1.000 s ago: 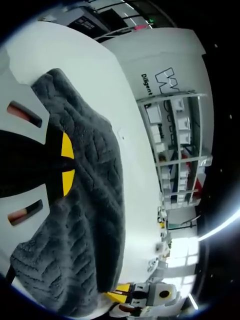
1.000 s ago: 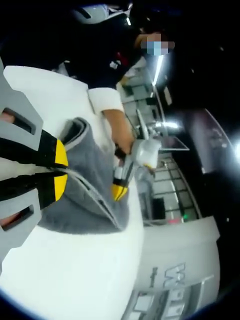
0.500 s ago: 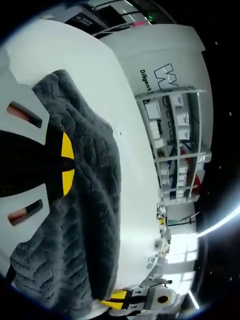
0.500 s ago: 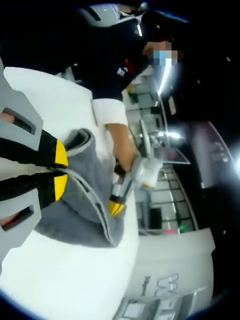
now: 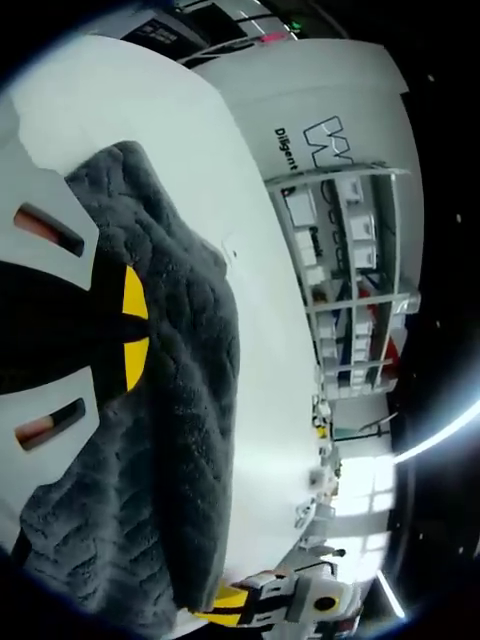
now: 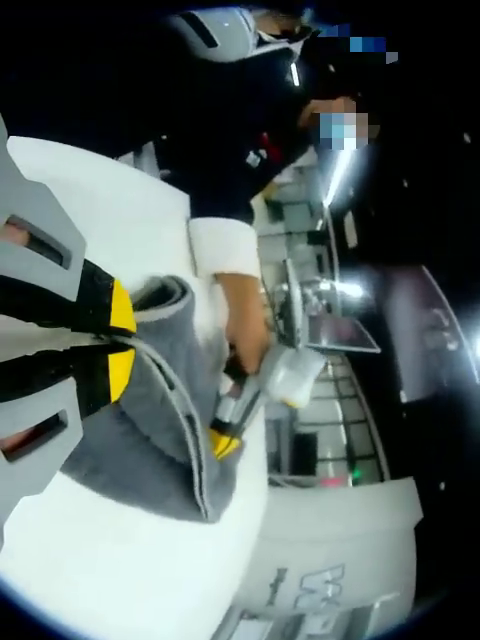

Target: Open the folded towel by lifting each exposed corner and separating the folded layers until the towel lies flat within the target outline without major curled edges

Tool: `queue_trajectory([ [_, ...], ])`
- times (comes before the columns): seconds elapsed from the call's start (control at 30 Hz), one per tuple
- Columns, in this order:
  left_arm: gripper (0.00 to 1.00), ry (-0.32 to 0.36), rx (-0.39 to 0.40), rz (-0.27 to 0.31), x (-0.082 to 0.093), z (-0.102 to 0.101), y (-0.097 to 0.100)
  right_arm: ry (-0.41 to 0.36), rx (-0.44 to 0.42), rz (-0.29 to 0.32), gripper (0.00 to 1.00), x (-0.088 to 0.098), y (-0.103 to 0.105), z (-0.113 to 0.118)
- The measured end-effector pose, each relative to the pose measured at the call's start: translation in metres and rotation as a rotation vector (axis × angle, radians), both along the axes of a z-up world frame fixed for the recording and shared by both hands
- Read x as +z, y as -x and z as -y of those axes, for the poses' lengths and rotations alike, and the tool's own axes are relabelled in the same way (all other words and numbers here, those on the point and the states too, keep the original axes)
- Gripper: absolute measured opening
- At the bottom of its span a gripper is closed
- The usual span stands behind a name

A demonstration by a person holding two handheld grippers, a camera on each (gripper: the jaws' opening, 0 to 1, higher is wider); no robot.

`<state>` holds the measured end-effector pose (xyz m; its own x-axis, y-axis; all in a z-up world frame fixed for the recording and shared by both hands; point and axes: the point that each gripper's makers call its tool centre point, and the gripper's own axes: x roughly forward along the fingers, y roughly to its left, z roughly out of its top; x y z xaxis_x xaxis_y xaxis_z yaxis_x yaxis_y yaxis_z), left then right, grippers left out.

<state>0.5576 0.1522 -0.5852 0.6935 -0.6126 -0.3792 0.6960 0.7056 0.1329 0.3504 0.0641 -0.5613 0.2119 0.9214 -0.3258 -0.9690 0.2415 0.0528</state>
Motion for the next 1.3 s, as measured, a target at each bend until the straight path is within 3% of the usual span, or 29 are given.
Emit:
queue_trajectory([
  [1.3,0.03,0.007,-0.145,-0.005,-0.001,0.037,0.009,0.015,0.165,0.064,0.01,-0.001,0.03,-0.016],
])
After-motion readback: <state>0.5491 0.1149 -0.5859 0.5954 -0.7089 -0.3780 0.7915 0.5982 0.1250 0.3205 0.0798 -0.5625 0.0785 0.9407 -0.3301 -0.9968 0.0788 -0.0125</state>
